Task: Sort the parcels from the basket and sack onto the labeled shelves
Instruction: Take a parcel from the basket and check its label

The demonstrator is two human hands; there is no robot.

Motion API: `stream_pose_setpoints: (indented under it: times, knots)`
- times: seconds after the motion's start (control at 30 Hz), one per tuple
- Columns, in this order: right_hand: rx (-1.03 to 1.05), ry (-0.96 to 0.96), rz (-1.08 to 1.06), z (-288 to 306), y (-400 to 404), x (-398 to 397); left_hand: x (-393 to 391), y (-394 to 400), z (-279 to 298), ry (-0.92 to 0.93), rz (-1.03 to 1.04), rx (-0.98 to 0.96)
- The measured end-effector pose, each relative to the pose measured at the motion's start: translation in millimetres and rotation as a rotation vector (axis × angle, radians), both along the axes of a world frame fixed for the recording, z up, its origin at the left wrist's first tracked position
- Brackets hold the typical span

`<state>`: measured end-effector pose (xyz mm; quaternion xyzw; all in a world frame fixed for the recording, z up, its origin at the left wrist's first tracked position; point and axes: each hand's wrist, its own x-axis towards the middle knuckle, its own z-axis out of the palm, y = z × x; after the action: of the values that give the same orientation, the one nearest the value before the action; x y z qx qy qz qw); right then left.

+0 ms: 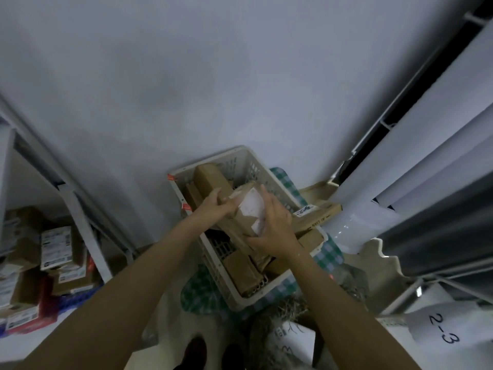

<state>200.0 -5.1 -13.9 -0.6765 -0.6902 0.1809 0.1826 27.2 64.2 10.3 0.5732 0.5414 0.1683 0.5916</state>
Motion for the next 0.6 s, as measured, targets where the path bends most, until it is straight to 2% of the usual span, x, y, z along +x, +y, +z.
stream_pose_setpoints:
  times: [0.1, 0.23, 0.3, 0.4, 0.5, 0.6]
  knots:
    - [0.063, -0.023, 0.067, 9, 0, 2, 5, 1, 7, 0.019, -0.086, -0.04]
    - [0.047, 0.084, -0.003, 15, -4, 10, 8, -2, 9, -0.005, 0.006, 0.046]
    - [0.037, 0.289, -0.187, 16, -7, 14, 8, -6, 13, -0.055, 0.066, 0.077]
    - [-0.016, 0.687, -0.422, 23, -6, 22, 4, -7, 16, -0.188, 0.165, -0.003]
    - [-0.212, 0.974, -0.382, 35, -1, 26, -1, -7, 17, -0.276, 0.214, -0.081]
    - [-0.22, 1.033, -0.355, 44, 5, 18, -5, -7, 15, -0.307, 0.221, -0.121]
